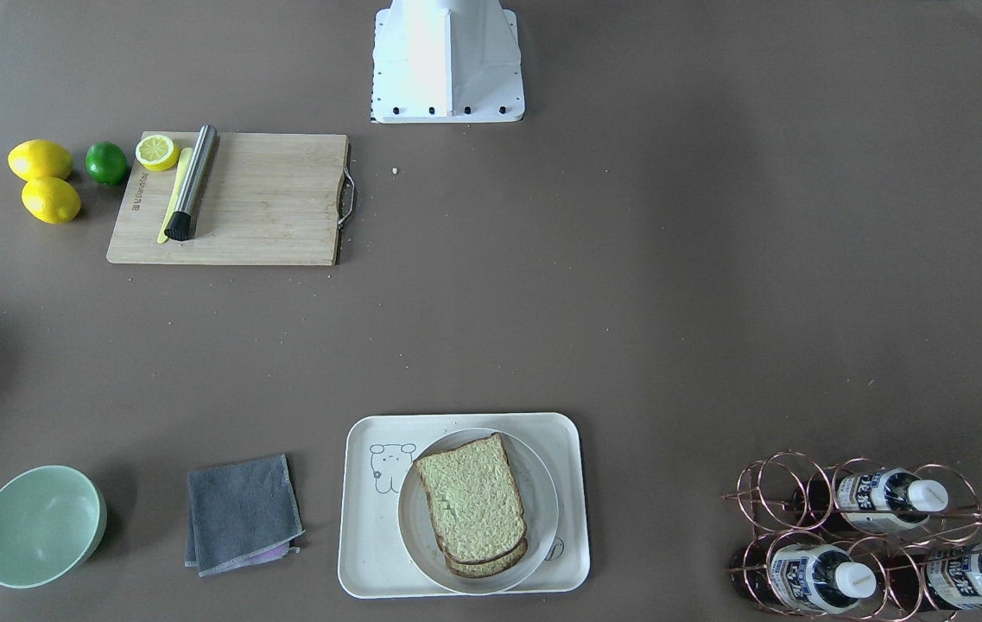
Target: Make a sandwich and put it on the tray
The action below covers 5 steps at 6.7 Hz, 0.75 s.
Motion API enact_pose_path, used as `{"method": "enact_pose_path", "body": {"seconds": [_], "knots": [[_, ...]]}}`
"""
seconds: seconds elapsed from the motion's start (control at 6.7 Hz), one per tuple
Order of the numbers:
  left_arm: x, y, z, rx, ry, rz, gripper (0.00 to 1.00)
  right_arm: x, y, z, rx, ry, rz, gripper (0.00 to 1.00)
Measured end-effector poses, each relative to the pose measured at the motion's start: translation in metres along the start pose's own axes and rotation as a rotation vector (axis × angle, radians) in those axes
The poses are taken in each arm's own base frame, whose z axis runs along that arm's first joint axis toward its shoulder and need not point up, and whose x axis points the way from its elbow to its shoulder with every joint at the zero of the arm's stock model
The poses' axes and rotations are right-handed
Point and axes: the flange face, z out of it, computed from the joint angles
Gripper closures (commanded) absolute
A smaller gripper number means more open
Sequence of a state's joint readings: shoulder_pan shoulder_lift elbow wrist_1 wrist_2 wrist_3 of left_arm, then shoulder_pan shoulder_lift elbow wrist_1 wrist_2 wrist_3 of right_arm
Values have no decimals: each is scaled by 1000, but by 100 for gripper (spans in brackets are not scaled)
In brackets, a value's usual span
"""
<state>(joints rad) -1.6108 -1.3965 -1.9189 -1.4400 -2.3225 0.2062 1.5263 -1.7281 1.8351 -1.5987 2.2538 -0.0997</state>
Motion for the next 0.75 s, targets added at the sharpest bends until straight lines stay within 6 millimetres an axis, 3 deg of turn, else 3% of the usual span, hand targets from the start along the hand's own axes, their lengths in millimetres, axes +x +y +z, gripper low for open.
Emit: {"method": "enact_pose_path", "body": {"seconds": [0.75], "knots": [[1, -2, -1, 2, 8, -4, 2, 1, 3, 3, -7, -12, 9, 0]]}}
